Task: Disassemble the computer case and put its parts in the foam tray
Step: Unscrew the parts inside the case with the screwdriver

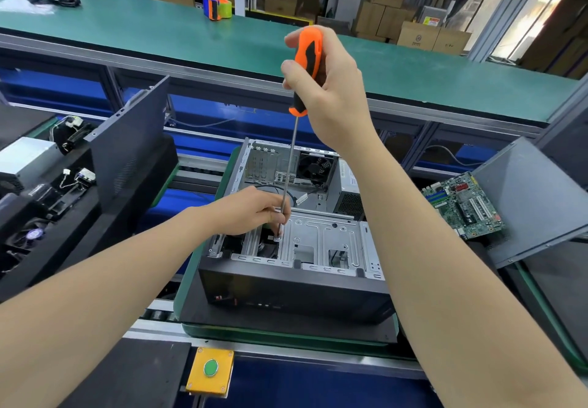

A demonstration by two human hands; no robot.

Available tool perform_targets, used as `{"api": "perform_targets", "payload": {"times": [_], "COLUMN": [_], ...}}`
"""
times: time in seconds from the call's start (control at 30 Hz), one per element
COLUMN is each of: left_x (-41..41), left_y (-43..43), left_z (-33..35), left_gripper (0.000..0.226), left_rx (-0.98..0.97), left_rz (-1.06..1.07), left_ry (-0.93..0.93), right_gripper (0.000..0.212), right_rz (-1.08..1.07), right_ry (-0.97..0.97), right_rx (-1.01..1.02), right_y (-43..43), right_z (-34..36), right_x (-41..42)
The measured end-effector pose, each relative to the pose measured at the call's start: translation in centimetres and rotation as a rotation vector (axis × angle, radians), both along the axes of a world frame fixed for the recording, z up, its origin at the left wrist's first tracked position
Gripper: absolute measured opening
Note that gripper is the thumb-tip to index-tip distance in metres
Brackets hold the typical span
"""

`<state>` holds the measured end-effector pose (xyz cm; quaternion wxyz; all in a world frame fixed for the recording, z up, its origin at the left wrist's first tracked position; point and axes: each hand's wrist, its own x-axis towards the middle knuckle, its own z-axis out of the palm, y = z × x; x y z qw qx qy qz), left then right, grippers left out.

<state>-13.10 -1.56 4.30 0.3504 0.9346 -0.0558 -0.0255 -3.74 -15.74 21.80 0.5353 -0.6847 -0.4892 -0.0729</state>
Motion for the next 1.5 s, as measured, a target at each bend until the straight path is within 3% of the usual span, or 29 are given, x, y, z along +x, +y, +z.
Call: {"api": "perform_targets", "payload": {"times": [0.07, 0.17, 0.23, 0.3, 0.4, 0.5, 0.6, 0.7, 0.83, 1.3, 1.4, 1.5], "left_x": [0.1, 0.3, 0.6, 0.9, 1.9, 3.6, 4.2, 4.1, 4.6, 4.8, 4.9, 4.9], "left_y": [0.1, 0.3, 0.6, 0.9, 0.5, -0.7, -0.7, -0.2, 0.0, 0.2, 0.2, 0.1], "left_z": [0.1, 0.1, 0.0, 0.0, -0.2, -0.5, -1.6, -3.1, -3.6, -4.2, -4.2, -4.2], "left_gripper": [0.015, 0.009, 0.004, 0.012, 0.043, 0.082, 0.098, 0.095, 0.073, 0.077, 0.078, 0.079], "left_rx": [0.032, 0.052, 0.038, 0.065, 0.105, 0.330, 0.483, 0.570, 0.568, 0.564, 0.585, 0.587], "left_rz": [-0.011, -0.015, -0.028, -0.052, -0.055, -0.024, -0.049, -0.027, -0.041, -0.029, -0.023, -0.019], "left_ry": [-0.012, -0.017, -0.027, -0.040, 0.044, 0.027, 0.049, 0.004, -0.022, -0.050, -0.039, -0.030], "right_gripper": [0.011, 0.003, 0.016, 0.034, 0.052, 0.055, 0.053, 0.049, 0.050, 0.048, 0.045, 0.044], "right_rz": [0.050, 0.191, 0.217, 0.196, 0.096, 0.046, 0.035, 0.072, 0.204, 1.377, 1.465, 1.421], "right_ry": [0.179, 0.614, 0.756, 0.763, 0.767, 0.802, 0.800, 0.810, 0.841, 1.106, 1.116, 1.164], "right_rx": [0.040, 0.216, 0.277, 0.284, 0.309, 0.350, 0.373, 0.373, 0.303, -0.063, -0.075, -0.106], "right_y": [0.3, 0.9, 1.3, 1.7, 2.1, 2.3, 2.5, 2.5, 2.4, 4.8, 3.8, 2.8], "right_z": [0.3, 1.0, 1.0, 0.9, 1.1, 1.1, 0.7, 0.5, 0.4, -0.4, -0.9, -0.5], "right_x": [-0.2, -0.8, -1.5, -1.7, -1.7, -1.3, -0.9, -0.2, 0.8, 4.6, 4.3, 4.4]}}
